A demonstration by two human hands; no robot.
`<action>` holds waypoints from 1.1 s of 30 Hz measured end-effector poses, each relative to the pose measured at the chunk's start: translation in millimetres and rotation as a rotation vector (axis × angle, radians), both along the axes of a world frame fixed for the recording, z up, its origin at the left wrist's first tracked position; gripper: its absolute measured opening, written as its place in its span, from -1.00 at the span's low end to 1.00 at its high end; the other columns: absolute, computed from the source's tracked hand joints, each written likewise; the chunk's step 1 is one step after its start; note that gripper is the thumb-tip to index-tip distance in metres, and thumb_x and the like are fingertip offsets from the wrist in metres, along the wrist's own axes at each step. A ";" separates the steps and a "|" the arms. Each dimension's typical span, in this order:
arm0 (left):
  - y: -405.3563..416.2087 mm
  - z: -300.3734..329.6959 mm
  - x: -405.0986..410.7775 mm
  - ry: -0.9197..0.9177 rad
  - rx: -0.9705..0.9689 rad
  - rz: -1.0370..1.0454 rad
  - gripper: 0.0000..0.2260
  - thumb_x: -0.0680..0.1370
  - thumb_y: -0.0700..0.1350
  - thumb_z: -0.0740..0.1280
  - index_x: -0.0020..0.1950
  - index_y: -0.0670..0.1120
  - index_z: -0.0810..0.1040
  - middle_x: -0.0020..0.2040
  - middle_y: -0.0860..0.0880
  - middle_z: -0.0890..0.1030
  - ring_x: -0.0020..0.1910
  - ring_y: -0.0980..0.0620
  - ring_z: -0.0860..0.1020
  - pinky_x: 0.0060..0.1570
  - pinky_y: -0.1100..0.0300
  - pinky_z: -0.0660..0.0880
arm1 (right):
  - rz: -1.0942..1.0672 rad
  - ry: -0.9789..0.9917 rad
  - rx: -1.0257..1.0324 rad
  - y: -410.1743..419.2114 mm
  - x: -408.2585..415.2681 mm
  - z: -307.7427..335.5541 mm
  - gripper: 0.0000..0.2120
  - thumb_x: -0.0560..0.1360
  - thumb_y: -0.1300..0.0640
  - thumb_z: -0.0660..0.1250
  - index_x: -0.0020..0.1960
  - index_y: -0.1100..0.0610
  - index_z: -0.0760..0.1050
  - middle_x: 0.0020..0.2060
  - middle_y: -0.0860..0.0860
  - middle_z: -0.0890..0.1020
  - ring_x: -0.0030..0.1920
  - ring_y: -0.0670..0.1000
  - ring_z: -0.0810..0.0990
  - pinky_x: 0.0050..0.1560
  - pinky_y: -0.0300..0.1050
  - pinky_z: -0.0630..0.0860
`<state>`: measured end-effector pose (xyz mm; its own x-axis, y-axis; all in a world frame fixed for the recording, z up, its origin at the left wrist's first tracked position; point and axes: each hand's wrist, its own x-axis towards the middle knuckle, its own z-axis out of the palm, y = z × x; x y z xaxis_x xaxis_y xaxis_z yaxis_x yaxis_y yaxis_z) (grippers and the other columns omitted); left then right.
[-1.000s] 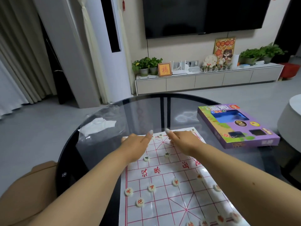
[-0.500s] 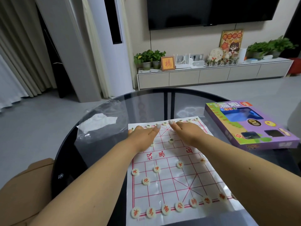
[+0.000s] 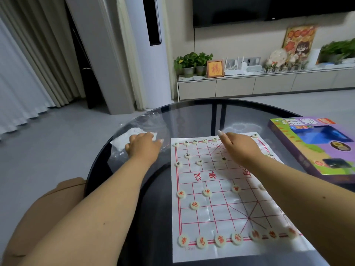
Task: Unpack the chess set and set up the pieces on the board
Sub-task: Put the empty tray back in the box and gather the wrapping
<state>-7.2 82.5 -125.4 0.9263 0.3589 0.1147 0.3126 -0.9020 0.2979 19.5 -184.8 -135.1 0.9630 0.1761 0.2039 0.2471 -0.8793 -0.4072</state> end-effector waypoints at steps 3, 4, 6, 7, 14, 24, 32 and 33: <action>35.4 -8.8 -3.4 0.114 -0.107 0.070 -0.51 0.49 0.23 0.34 0.33 0.00 0.48 0.33 -0.02 0.49 0.35 -0.12 0.34 0.31 -0.04 0.27 | 0.011 -0.029 0.031 10.2 0.2 -1.5 -0.40 0.58 -0.26 -0.14 0.03 0.14 0.52 -0.09 0.06 0.62 -0.08 0.04 0.55 -0.08 -0.10 0.46; 41.3 -11.5 -5.4 0.136 -0.139 0.074 -0.53 0.46 0.22 0.38 0.28 0.00 0.51 0.30 -0.01 0.52 0.32 -0.10 0.40 0.32 -0.05 0.28 | 0.018 -0.040 0.039 13.5 -0.3 -1.7 -0.40 0.58 -0.25 -0.13 0.05 0.13 0.52 -0.09 0.06 0.62 -0.06 0.04 0.55 -0.08 -0.11 0.45; 45.9 -15.8 -8.9 0.087 -0.173 0.079 -0.60 0.43 0.18 0.44 0.17 0.01 0.57 0.22 0.01 0.58 0.24 -0.06 0.48 0.32 -0.05 0.31 | 0.029 -0.050 0.048 19.1 -1.8 -1.5 -0.41 0.59 -0.24 -0.12 0.07 0.14 0.54 -0.07 0.07 0.63 -0.05 0.06 0.56 -0.08 -0.11 0.46; 46.2 -17.3 -10.4 0.041 -0.185 0.082 -0.65 0.43 0.15 0.45 0.13 0.01 0.60 0.18 0.02 0.60 0.20 -0.05 0.51 0.31 -0.04 0.33 | 0.032 -0.047 0.050 21.7 -2.9 -1.1 -0.40 0.59 -0.23 -0.12 0.08 0.15 0.54 -0.06 0.08 0.63 -0.04 0.07 0.56 -0.06 -0.09 0.47; 40.0 -16.3 -13.5 -0.064 -0.224 0.117 -0.89 0.51 -0.02 0.42 -0.14 -0.04 0.63 -0.10 -0.01 0.66 -0.05 -0.05 0.57 -0.12 0.19 0.35 | 0.054 -0.050 0.082 37.6 -8.3 -4.0 -0.34 0.57 -0.26 -0.15 0.03 0.18 0.56 -0.08 0.10 0.66 -0.07 0.09 0.58 -0.01 0.01 0.54; 56.3 -3.1 -5.9 -0.311 -0.415 0.091 -0.89 0.51 -0.16 0.37 -0.21 -0.09 0.63 -0.17 -0.03 0.66 -0.13 -0.08 0.58 -0.10 0.15 0.50 | 0.083 0.027 0.296 78.0 -15.4 11.8 -0.37 0.59 -0.23 -0.14 0.08 0.15 0.57 -0.01 0.02 0.66 0.01 0.04 0.59 0.03 -0.06 0.50; 51.4 43.0 -52.4 -0.408 -0.440 -0.078 -0.90 0.50 -0.10 0.43 -0.22 -0.01 0.59 -0.27 0.11 0.58 -0.30 0.18 0.49 -0.35 0.33 0.32 | 0.079 0.623 1.029 122.1 -16.5 25.2 -0.41 0.58 -0.26 -0.04 0.15 0.21 0.47 0.07 0.24 0.60 0.00 0.15 0.62 0.14 0.07 0.54; 50.2 44.2 -61.4 -0.378 -0.433 -0.116 -0.89 0.49 -0.10 0.44 -0.23 -0.01 0.59 -0.28 0.10 0.59 -0.32 0.19 0.49 -0.34 0.34 0.33 | 0.067 0.715 1.125 124.4 -15.9 26.6 -0.41 0.57 -0.28 -0.01 0.18 0.21 0.44 0.10 0.27 0.58 0.00 0.20 0.63 0.13 0.10 0.55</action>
<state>-68.6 132.7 -81.2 0.8856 0.3452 0.3107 0.0188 -0.6951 0.7186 3.7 -60.4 -108.5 0.9146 0.2968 -0.2746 -0.2945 0.0238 -0.9553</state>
